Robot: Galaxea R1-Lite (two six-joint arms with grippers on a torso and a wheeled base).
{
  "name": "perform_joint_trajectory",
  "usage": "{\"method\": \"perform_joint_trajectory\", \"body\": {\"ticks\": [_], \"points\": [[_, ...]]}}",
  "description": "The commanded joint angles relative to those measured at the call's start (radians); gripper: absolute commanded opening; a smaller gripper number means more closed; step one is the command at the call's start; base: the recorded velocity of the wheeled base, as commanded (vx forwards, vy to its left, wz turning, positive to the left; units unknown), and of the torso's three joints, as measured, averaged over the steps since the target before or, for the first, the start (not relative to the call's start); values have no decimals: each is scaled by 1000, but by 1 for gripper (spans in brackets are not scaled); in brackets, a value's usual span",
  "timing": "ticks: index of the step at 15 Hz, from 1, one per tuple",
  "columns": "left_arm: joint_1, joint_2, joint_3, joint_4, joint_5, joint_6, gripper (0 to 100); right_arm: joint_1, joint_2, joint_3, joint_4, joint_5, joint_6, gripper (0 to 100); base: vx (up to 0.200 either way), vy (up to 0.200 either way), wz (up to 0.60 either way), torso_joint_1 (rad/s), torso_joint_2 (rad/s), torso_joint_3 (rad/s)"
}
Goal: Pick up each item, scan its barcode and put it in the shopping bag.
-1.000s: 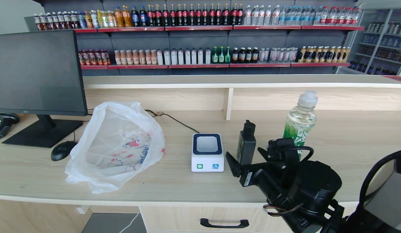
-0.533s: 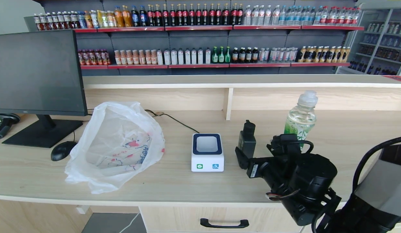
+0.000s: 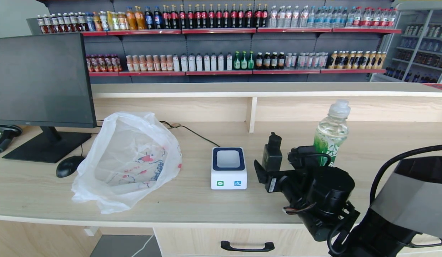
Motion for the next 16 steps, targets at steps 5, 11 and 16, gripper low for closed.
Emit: {"method": "perform_joint_trajectory", "body": {"ticks": [5,11,16], "points": [[1,0,0,0,0,0,100,-29,44,-50,-1,1,-5,100,0,0,0,0,0,0],[-1,0,0,0,0,0,100,-32,75,-73,-1,9,-5,100,0,0,0,0,0,0],[-1,0,0,0,0,0,100,-34,96,-103,-1,9,-2,100,0,0,0,0,0,0]]}}
